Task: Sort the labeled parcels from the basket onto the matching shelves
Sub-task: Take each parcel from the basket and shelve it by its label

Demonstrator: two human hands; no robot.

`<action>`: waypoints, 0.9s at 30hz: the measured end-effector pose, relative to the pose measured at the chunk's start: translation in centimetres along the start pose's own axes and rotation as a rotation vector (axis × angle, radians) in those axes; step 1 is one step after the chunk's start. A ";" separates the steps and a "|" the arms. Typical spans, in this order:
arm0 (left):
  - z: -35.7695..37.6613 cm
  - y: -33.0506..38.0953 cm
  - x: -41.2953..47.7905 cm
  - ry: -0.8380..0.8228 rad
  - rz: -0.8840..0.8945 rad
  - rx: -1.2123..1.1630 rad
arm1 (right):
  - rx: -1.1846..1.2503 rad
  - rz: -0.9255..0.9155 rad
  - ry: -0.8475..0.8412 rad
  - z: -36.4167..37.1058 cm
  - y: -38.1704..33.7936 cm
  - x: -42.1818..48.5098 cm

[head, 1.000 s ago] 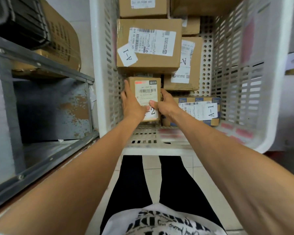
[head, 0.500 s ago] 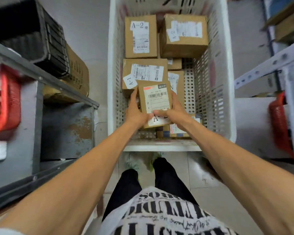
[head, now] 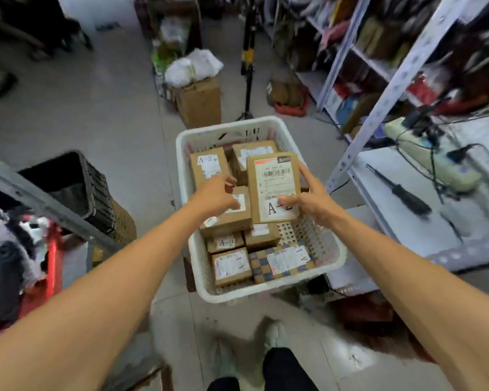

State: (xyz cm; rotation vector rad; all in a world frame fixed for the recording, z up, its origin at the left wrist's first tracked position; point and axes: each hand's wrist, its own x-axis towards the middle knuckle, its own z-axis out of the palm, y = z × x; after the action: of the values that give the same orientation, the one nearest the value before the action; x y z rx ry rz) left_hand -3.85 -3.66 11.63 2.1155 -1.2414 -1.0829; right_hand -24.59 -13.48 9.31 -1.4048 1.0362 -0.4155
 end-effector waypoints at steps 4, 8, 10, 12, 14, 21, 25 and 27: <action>-1.4 4.5 -1.9 0.005 0.117 0.252 | 0.053 -0.048 0.105 -0.8 -2.0 -3.4; -2.0 6.4 -4.5 0.014 0.180 0.374 | 0.101 -0.084 0.159 -1.2 -4.0 -6.6; -2.3 6.8 -6.2 0.024 0.186 0.390 | 0.135 -0.106 0.177 -1.5 -4.7 -8.2; -2.3 7.1 -8.1 0.039 0.182 0.390 | 0.151 -0.143 0.189 -1.9 -5.0 -10.2; -1.7 7.3 -10.5 0.055 0.196 0.389 | 0.149 -0.184 0.210 -2.2 -4.9 -12.7; 4.3 7.8 -19.9 0.038 0.274 0.544 | 0.235 -0.241 0.285 -2.1 -1.3 -24.2; 8.2 8.6 -24.6 -0.004 0.319 0.620 | 0.293 -0.240 0.374 -2.6 1.6 -31.4; 10.5 9.4 -26.5 -0.037 0.335 0.669 | 0.318 -0.238 0.444 -3.4 3.1 -35.1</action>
State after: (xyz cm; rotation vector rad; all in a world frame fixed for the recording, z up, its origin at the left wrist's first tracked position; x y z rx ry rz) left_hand -24.69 14.88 22.71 2.2020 -2.1057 -0.6066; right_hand -46.80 12.33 18.99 -1.1740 1.0969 -1.0567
